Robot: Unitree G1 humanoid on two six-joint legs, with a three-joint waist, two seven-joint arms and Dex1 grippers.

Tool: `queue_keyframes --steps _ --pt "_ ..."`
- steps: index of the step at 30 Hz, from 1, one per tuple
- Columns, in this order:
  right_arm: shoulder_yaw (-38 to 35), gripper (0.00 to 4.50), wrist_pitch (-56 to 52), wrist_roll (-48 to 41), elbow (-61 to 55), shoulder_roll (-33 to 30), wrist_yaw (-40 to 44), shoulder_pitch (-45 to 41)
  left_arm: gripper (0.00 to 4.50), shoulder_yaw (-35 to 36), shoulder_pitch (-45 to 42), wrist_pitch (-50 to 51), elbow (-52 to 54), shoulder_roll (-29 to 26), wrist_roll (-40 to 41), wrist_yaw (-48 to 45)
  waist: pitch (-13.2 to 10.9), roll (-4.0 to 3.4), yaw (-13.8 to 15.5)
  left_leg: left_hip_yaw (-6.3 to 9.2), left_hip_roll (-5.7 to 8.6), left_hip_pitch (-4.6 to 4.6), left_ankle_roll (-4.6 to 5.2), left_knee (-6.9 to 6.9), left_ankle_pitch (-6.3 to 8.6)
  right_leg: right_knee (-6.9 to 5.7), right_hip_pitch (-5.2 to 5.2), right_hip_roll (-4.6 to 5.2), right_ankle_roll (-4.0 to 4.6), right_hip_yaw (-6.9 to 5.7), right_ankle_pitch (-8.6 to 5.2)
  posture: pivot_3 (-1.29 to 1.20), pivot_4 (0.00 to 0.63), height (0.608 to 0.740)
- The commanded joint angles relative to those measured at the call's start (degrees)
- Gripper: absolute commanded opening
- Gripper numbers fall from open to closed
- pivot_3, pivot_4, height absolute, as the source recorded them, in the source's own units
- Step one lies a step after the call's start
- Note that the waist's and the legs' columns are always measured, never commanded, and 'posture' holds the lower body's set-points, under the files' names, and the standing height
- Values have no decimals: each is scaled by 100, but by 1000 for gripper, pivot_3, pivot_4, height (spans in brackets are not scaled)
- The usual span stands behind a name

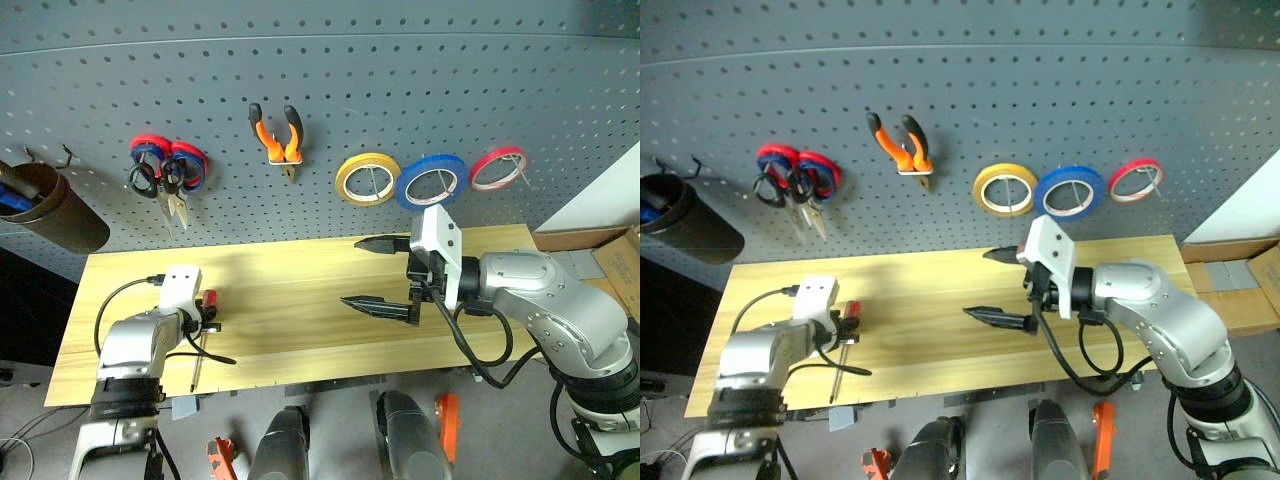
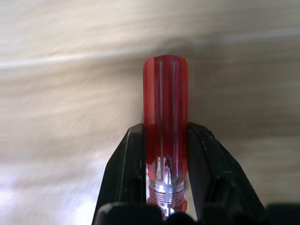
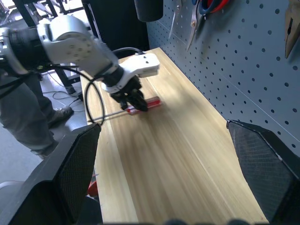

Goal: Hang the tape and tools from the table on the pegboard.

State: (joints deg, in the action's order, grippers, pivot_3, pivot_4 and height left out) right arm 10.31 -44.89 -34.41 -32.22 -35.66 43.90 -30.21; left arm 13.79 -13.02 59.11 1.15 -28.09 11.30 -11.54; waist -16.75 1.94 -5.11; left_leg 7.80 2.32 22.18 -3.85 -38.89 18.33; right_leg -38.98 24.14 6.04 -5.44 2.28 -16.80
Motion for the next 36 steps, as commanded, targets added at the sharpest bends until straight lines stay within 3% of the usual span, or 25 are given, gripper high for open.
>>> queue_keyframes --steps 1,7,16,20,27,36 --pt "-176 4500 269 -2 -115 -25 147 -75 846 348 544 -504 1159 -10 -193 277 -4 2 19 1 -1 0 0 2 0 2 0 1 0 2 0 -97 335 740" --pt "-288 4500 696 -85 159 46 501 -188 846 1050 1463 -1772 2525 553 -169 542 -4 3 88 -2 1 0 1 4 1 9 -3 10 -1 -1 1 -51 305 740" --pt "-274 4500 1179 -89 779 73 1324 -613 846 1218 2004 -3407 3571 293 -1037 767 7 13 263 -6 5 6 -1 5 0 10 -1 6 -1 -10 1 28 241 740" --pt "-220 4500 1380 27 1126 129 1580 -858 846 1386 1442 -3359 3605 374 -985 1038 55 19 382 -4 6 12 -3 4 -1 13 1 7 -1 -17 1 54 207 740" --pt "-238 4500 1579 161 1512 163 1901 -1147 846 1686 435 -3490 3525 31 -902 1032 90 45 446 3 6 28 -6 -2 -2 15 7 7 -1 -33 1 67 181 740" --pt "-295 4500 1492 113 1642 171 2074 -1290 846 2185 -884 -3309 2865 -403 -214 869 119 65 457 2 6 32 -7 -5 -3 13 12 8 -1 -38 1 61 168 740"
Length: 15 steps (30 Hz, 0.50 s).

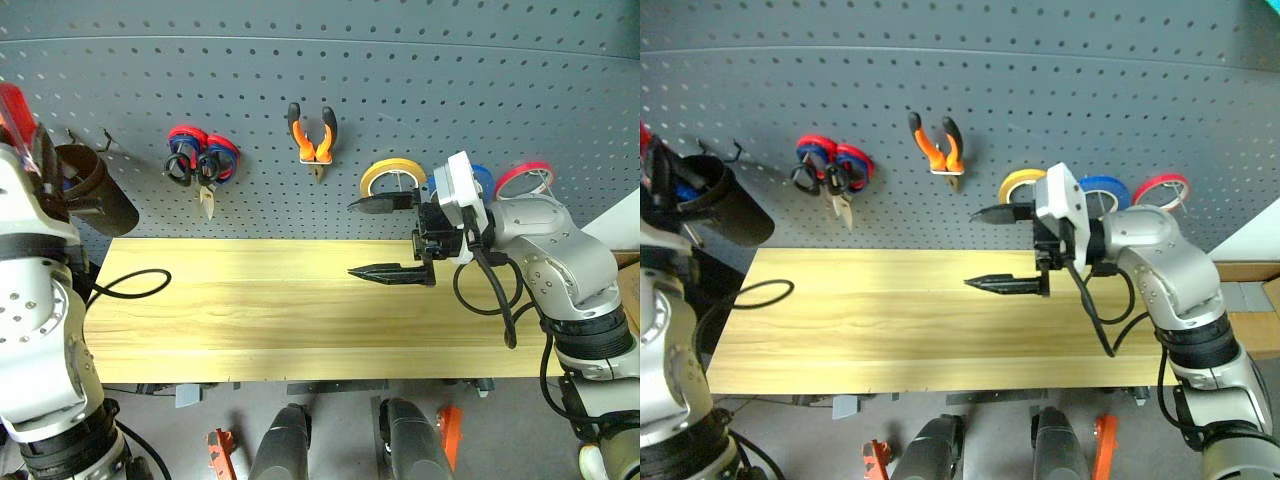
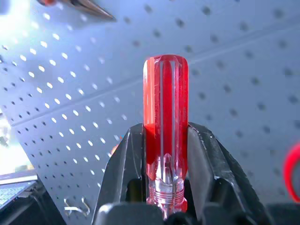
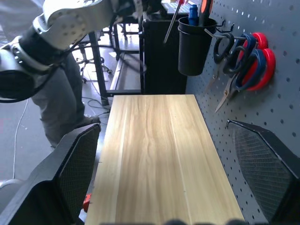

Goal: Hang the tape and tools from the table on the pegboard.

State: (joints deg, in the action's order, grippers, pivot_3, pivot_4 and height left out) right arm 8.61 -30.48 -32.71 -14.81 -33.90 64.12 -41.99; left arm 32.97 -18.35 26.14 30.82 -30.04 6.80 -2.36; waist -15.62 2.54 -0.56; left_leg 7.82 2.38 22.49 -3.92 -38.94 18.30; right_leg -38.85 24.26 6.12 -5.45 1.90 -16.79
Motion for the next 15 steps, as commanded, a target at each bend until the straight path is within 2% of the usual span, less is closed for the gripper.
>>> queue_keyframes --steps 1,8,15 --pt "-126 4500 54 -51 -92 1 49 -113 846 284 -522 16 -206 -252 334 -68 15 12 4 1 0 1 -1 -1 0 0 1 0 0 -1 0 58 166 740" --pt "-205 4500 -55 -101 -68 5 -38 -105 846 297 -1599 305 -817 -508 949 -151 92 41 7 10 -1 5 -7 -6 -4 -5 1 1 1 -17 1 42 156 740" --pt "-234 4500 -128 -99 -111 -26 -64 -30 846 226 -1985 165 -1286 -850 1051 -221 175 41 -78 16 -6 4 -9 -8 -5 -7 1 13 14 -65 8 35 155 740"
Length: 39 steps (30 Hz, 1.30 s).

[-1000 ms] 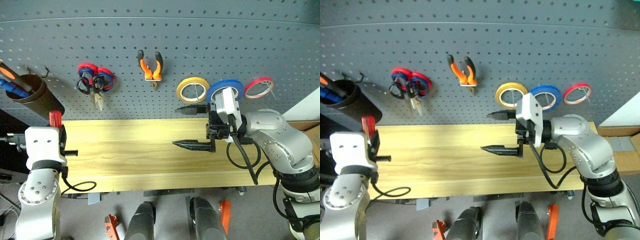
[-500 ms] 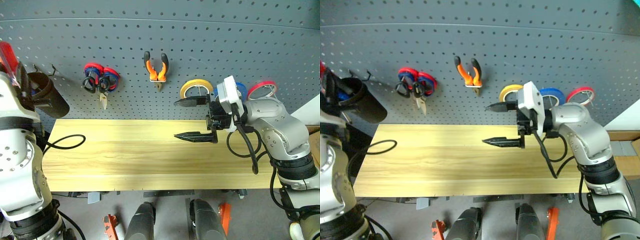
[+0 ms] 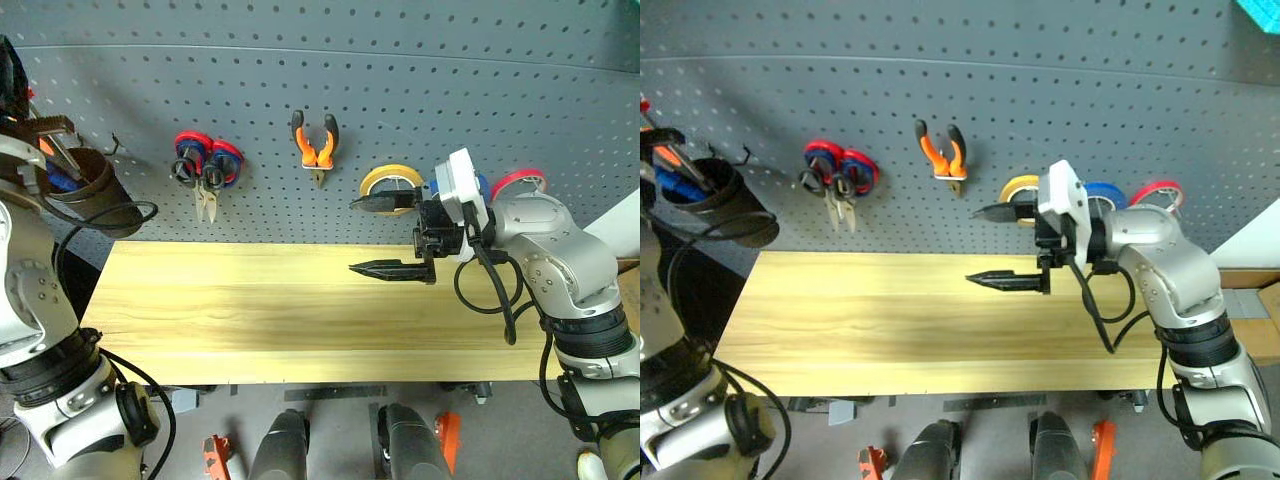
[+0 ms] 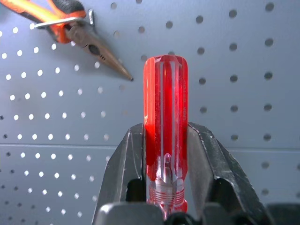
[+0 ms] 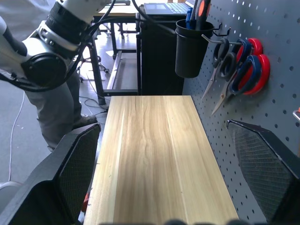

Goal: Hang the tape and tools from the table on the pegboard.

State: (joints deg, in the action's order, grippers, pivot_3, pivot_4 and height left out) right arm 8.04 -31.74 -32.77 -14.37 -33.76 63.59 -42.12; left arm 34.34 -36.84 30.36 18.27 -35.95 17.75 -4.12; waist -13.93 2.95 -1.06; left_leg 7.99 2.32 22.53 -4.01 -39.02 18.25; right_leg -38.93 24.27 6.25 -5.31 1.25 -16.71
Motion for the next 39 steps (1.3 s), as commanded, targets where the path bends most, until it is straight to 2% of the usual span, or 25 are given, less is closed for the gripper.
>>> queue_keyframes --steps 1,16,26,30,36,39 --pt "-178 4500 -4 -90 -164 -42 -14 -7 846 64 -94 -345 -103 -316 -127 -49 15 -3 -50 2 -2 0 -1 0 0 0 0 4 5 -22 3 35 156 740" --pt "-212 4500 -92 -135 -329 -60 -126 79 846 -55 808 -1184 -717 -121 -748 179 48 -5 -85 16 -2 -2 -7 -3 -4 -4 -2 9 11 -43 7 12 167 740" --pt "-312 4500 -124 -148 -423 -141 -167 139 4141 -116 642 -1238 -358 11 -948 652 59 -5 -87 17 -1 -2 -7 -5 -4 -6 -3 11 11 -45 7 -1 174 740" --pt "-487 4500 -180 -232 -490 -184 -249 217 4141 -327 431 -1094 -8 -7 -914 635 71 -4 -87 16 -1 -2 -7 -6 -4 -6 -3 12 11 -45 7 2 168 740" --pt "-740 4500 -375 -394 -742 -444 -346 547 4141 -1523 248 -311 583 65 143 -747 145 -27 -57 19 9 -2 -6 -15 -4 -4 -18 21 6 -49 10 -13 167 740" --pt "-834 4500 -488 -504 -946 -574 -393 775 4141 -1615 527 600 989 177 951 -1023 150 -35 -101 16 8 -3 -6 -16 -4 -7 -18 21 4 -46 10 -26 177 740"
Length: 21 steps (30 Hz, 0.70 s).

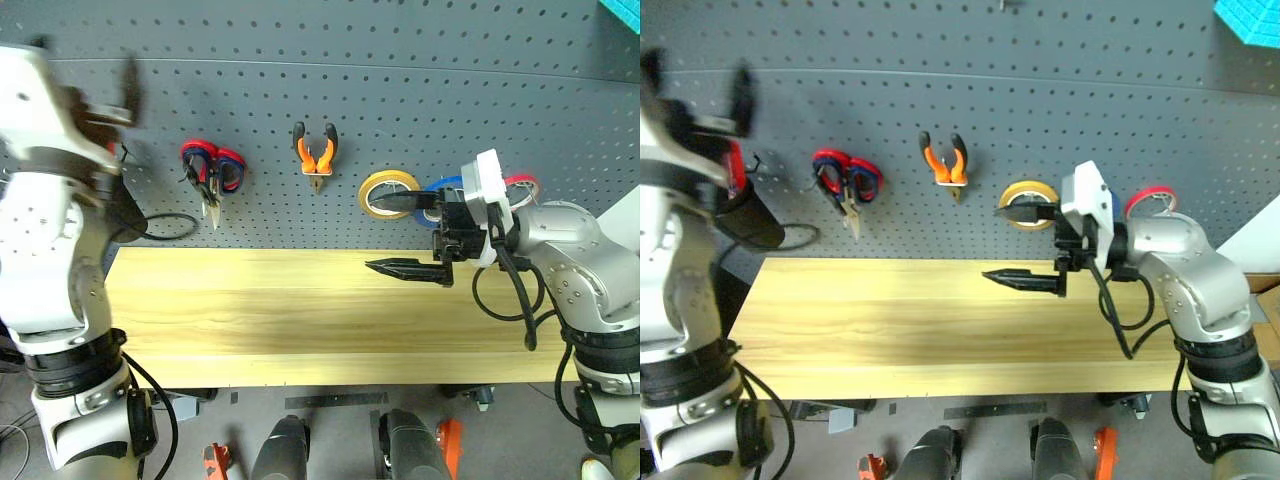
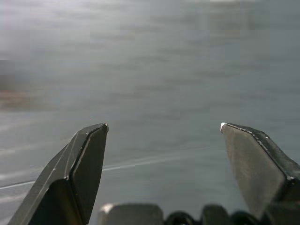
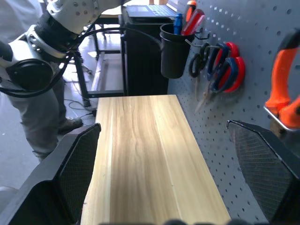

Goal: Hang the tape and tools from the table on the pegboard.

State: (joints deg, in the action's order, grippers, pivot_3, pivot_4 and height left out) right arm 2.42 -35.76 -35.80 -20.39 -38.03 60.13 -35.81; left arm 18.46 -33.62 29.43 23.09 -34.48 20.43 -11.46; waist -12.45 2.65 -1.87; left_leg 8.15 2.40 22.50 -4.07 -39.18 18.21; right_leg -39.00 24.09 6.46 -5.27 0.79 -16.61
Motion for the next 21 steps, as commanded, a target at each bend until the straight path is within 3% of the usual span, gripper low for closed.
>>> queue_keyframes --steps 1,4,9,16,21 --pt "-312 4500 -134 -245 -424 -188 -81 242 4141 12 364 1146 667 105 1107 -309 3 -8 -63 -2 -1 -1 0 0 0 -2 2 0 0 2 0 -25 179 740" --pt "-441 4500 -262 -367 -635 -304 -197 548 4141 16 865 1984 1084 224 1487 -60 6 -14 -191 -12 -6 -7 2 2 0 -8 3 -5 0 10 0 -25 187 740" --pt "-552 4500 -335 -390 -799 -376 -432 1072 4141 -140 1826 2391 1390 364 1038 511 7 -16 -230 -19 -7 -19 4 4 1 -10 -4 -7 0 15 0 -12 192 740" --pt "-495 4500 862 854 -213 149 -1415 2063 4141 -126 3411 1051 776 646 -45 581 29 -42 -52 -25 -9 -79 5 17 1 -1 -52 -10 2 21 1 16 164 740" --pt "-570 4500 2114 1744 698 660 -2092 2647 4141 -32 4023 82 106 846 -528 534 134 -71 99 -26 -8 -83 5 17 1 1 -57 -9 2 21 1 29 136 740"
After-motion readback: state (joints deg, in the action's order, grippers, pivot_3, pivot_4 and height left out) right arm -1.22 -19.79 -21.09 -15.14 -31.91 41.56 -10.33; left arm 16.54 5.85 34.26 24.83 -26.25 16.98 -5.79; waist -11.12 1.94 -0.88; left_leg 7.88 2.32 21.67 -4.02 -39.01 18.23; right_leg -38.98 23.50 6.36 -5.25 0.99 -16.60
